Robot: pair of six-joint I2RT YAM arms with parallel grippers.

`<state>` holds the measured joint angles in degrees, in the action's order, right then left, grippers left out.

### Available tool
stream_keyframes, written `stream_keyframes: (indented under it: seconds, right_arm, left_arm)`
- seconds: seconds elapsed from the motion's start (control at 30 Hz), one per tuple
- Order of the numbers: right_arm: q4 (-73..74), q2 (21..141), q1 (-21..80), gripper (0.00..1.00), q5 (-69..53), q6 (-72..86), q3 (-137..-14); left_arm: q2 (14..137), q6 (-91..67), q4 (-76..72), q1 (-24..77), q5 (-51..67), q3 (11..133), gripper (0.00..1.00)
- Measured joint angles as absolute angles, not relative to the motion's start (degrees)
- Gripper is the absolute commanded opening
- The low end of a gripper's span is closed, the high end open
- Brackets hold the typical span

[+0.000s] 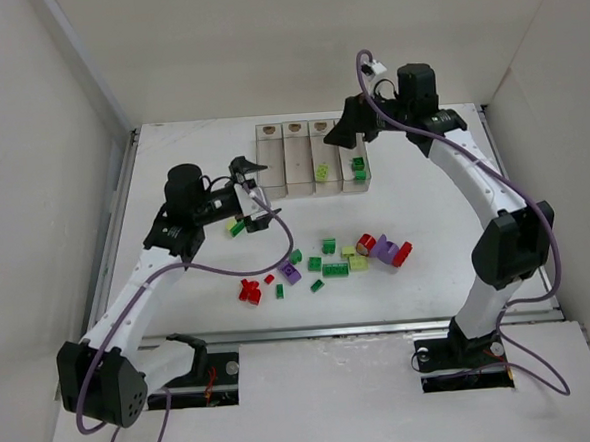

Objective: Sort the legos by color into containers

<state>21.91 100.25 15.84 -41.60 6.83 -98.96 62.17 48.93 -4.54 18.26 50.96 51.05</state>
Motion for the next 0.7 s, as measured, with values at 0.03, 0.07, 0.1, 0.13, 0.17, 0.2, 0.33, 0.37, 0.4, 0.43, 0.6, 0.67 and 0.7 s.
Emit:
stream_keyframes:
  seconds: [0.03, 0.07, 0.1, 0.13, 0.17, 0.2, 0.33, 0.37, 0.4, 0.43, 0.6, 0.67, 0.7]
  right_arm:
    - [21.89, 100.57, 15.84, 0.93, -41.93, 6.85, -98.59]
    - [22.06, 100.92, 15.84, 0.93, -42.11, 6.83, -98.21]
    - [22.02, 101.27, 15.84, 0.93, -42.24, 6.83, -97.73]
    - [22.2, 101.62, 15.84, 0.93, -42.28, 6.83, -97.25]
    - [22.28, 101.82, 15.84, 0.93, -42.26, 6.83, -96.84]
    - [22.46, 101.97, 15.84, 0.93, -42.26, 6.83, -96.36]
    - [22.7, 102.0, 15.86, 0.93, -42.28, 6.85, -95.02]
    - [22.68, 102.0, 15.88, 0.93, -42.28, 6.85, -94.91]
    - [22.68, 102.0, 15.88, 0.93, -42.28, 6.83, -94.85]
    - [22.68, 102.0, 15.97, 0.93, -42.28, 6.85, -94.83]
    - [22.61, 102.08, 16.69, 0.93, -42.28, 6.85, -94.8]
    - [22.57, 102.17, 17.12, 0.93, -42.26, 6.85, -94.8]
    - [22.59, 102.26, 17.3, 0.93, -42.26, 6.83, -94.8]
  left_arm:
    - [62.92, 48.14, -4.62, 18.26, 48.95, 51.05, 1.0]
    - [63.79, 46.98, -4.54, 18.26, 46.63, 51.05, 1.0]
    - [64.88, 46.02, -4.4, 18.26, 44.38, 51.05, 1.0]
    - [66.13, 45.04, -4.32, 18.26, 41.91, 51.07, 1.0]
    - [67.53, 44.29, -3.92, 18.26, 39.33, 51.2, 1.0]
    - [69.28, 43.51, -2.98, 18.28, 36.1, 51.62, 1.0]
    - [78.85, 42.52, 2.81, 18.22, 26.35, 55.22, 0.99]
    - [81.21, 42.68, 4.64, 18.22, 24.82, 56.27, 0.97]
    - [83.11, 42.83, 6.28, 18.22, 23.83, 57.14, 0.89]
    - [85.08, 43.03, 8.36, 18.2, 22.9, 58.15, 0.84]
    - [95.55, 44.1, 16.43, 17.54, 20.67, 65.84, 0.67]
    - [98.15, 44.36, 17.54, 17.5, 20.58, 68.12, 0.61]
    - [99.46, 44.42, 17.96, 17.39, 20.51, 69.17, 0.58]
